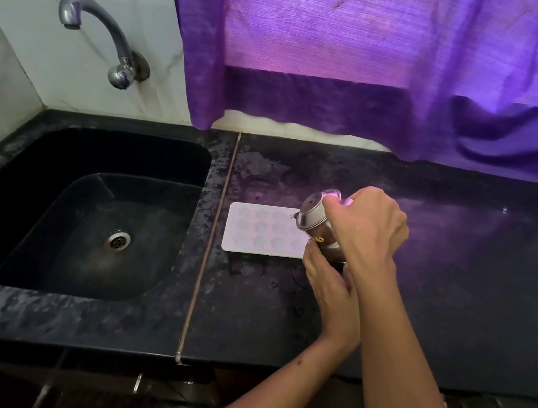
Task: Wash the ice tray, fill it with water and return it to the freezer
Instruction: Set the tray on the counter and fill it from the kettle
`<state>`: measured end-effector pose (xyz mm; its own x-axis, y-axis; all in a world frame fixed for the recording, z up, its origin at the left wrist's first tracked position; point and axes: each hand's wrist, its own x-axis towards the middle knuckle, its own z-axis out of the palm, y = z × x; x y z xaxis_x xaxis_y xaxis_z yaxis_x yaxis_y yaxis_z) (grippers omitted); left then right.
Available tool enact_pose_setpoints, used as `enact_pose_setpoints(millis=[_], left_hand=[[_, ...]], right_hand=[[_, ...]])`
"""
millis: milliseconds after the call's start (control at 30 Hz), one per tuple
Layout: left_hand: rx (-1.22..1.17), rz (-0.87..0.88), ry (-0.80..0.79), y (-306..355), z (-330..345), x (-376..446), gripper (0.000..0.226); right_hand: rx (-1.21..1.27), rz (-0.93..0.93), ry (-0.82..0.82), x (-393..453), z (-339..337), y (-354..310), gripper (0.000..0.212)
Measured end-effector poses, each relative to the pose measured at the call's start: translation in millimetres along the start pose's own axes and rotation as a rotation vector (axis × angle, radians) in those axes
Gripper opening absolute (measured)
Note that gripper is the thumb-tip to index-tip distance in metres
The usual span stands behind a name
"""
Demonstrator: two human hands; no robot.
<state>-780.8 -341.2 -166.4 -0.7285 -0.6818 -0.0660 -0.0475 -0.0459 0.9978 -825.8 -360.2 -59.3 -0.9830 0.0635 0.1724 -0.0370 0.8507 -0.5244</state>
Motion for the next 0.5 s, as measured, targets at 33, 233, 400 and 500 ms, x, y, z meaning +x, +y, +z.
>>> enact_pose_setpoints(millis=[33,233,400,500], left_hand=[[-0.004,-0.001,0.000,0.9,0.3,-0.2,0.058],[-0.023,-0.035,-0.006,0.7,1.1,0.3,0.063],[0.014,-0.034,-0.009,-1.5,0.5,1.6,0.057],[0.007,-0.024,-0.005,-1.7,0.9,2.0,0.058]], right_hand=[[-0.003,-0.001,0.001,0.2,-0.2,-0.1,0.034],[-0.010,-0.013,-0.002,0.9,0.4,-0.7,0.032],[-0.019,-0.025,-0.012,0.4,2.2,-1.6,0.031],[-0.022,-0.034,-0.011,0.8,2.5,-2.5,0.030]])
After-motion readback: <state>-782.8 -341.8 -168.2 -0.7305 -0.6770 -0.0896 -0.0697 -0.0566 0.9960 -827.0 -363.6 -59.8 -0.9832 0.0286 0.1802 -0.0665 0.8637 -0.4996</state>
